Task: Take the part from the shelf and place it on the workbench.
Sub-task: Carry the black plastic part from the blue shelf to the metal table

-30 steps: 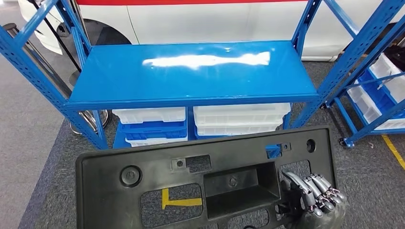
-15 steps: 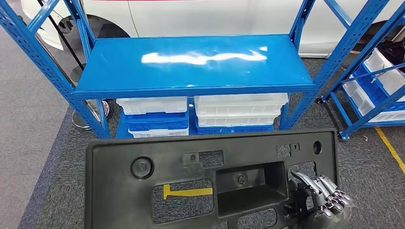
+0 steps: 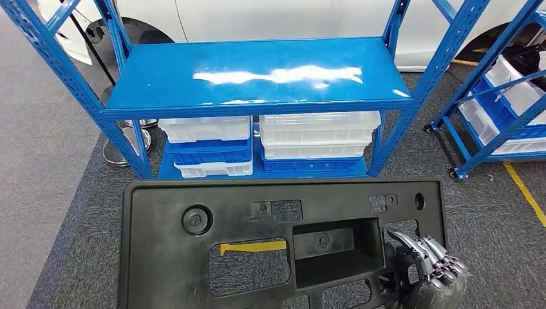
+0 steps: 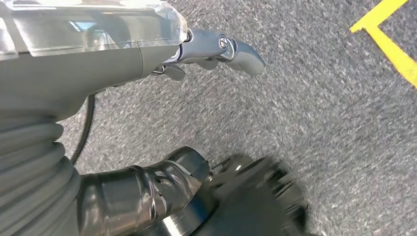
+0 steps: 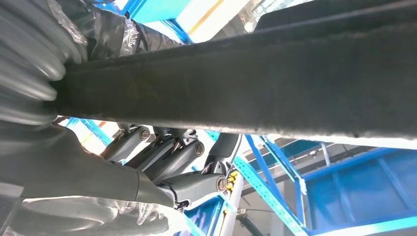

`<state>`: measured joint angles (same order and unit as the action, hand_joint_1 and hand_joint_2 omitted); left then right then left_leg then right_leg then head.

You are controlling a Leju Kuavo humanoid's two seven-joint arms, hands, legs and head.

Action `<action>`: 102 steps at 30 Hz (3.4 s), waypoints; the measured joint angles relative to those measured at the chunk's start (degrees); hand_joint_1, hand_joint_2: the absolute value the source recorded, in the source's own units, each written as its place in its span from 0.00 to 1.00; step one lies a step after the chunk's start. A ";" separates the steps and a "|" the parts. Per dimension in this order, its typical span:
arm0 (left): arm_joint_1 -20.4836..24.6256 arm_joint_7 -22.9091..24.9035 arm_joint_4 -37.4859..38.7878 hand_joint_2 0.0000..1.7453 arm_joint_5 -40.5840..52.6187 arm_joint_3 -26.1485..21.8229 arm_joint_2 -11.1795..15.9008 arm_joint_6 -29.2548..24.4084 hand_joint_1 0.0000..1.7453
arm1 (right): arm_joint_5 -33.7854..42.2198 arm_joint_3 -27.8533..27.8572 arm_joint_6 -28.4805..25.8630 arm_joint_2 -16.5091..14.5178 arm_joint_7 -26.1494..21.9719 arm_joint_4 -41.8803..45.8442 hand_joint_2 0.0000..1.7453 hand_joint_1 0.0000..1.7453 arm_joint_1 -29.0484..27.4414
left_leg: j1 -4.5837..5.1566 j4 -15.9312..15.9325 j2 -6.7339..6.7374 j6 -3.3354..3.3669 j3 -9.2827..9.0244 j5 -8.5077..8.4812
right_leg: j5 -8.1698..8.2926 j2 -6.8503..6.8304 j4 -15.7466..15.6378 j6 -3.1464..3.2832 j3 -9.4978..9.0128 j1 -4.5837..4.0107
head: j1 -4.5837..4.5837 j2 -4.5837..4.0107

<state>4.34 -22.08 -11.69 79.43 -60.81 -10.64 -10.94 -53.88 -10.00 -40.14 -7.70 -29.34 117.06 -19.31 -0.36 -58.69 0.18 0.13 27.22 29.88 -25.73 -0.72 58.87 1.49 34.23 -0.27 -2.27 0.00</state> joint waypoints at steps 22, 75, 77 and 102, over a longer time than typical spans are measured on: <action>-0.04 0.08 0.00 1.00 -0.21 -0.48 -0.06 0.13 0.00 | 2.30 -0.38 -0.01 1.52 0.32 -0.43 1.00 1.00 -0.23 | -0.66 -7.16 0.79 -1.19 6.38 3.96 | -1.83 1.00 0.03 0.05 -1.75 1.17 | 0.03 0.00; -0.36 0.26 0.02 1.00 -0.88 -1.76 -0.52 -0.44 0.00 | 8.29 3.27 -0.05 -0.89 -4.97 1.34 1.00 1.00 -4.18 | -0.37 1.66 4.72 1.03 1.20 -0.45 | -1.66 -1.74 3.59 -2.51 0.87 1.08 | -0.77 0.00; -0.22 0.25 0.02 1.00 -0.92 -1.82 -0.53 -0.43 0.00 | 8.33 3.32 -0.05 -0.97 -5.02 1.42 1.00 1.00 -4.17 | -0.14 1.64 5.58 0.45 0.92 -0.10 | -1.32 -2.77 0.34 -1.78 -0.72 0.53 | -0.75 0.00; -0.31 -0.51 0.02 1.00 -1.70 -2.56 -0.65 -0.15 0.00 | 12.22 5.97 -0.05 -2.87 -7.29 1.86 1.00 1.00 -5.59 | -0.41 1.23 2.27 1.81 2.31 -0.91 | -7.38 1.11 16.02 -2.86 7.79 1.10 | -0.93 0.00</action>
<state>4.03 -22.59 -11.67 77.73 -63.36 -11.29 -11.09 -41.66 -4.03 -40.19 -10.57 -36.63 118.92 -24.90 -0.77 -57.46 2.44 1.94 29.53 28.97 -33.11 0.39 74.89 -1.37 42.02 0.83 -3.20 0.00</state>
